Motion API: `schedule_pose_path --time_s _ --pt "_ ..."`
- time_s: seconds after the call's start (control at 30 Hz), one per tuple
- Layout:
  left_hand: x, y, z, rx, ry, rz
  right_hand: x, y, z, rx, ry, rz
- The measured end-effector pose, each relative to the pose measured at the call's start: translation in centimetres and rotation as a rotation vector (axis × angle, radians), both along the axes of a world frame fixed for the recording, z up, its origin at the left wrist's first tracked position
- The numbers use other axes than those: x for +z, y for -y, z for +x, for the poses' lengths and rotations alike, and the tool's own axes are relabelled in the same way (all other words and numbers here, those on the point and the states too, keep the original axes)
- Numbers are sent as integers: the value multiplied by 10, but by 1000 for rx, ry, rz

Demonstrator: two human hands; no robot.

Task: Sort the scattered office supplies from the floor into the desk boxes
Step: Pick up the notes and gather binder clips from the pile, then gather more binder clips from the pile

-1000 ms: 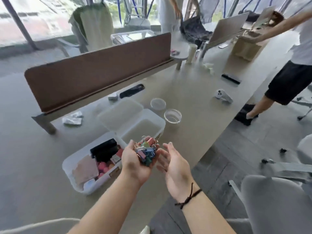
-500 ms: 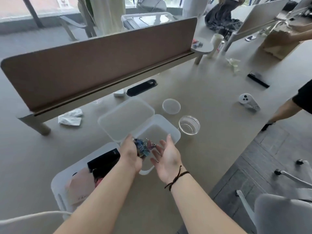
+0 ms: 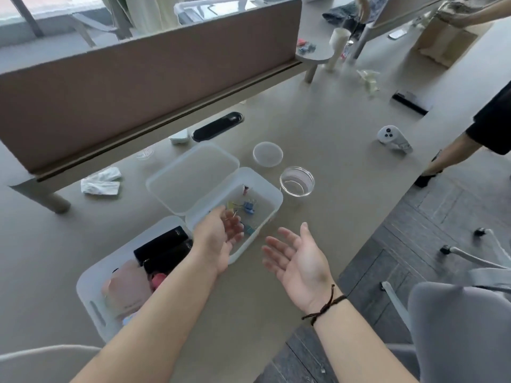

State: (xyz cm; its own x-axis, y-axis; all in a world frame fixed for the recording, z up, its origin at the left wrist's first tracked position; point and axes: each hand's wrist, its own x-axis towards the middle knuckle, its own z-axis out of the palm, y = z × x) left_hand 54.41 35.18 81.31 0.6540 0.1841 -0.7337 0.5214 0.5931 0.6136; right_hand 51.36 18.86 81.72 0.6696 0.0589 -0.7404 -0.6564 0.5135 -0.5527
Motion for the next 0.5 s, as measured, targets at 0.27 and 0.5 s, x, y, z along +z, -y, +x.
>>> schedule_pose_path --time_s 0.27,0.5 --pt "-7 122 -101 -613 97 338 -18 102 -131 -5 71 -505" --pt "-92 200 -215 -958 125 711 -58 203 -319 -13 13 -748"
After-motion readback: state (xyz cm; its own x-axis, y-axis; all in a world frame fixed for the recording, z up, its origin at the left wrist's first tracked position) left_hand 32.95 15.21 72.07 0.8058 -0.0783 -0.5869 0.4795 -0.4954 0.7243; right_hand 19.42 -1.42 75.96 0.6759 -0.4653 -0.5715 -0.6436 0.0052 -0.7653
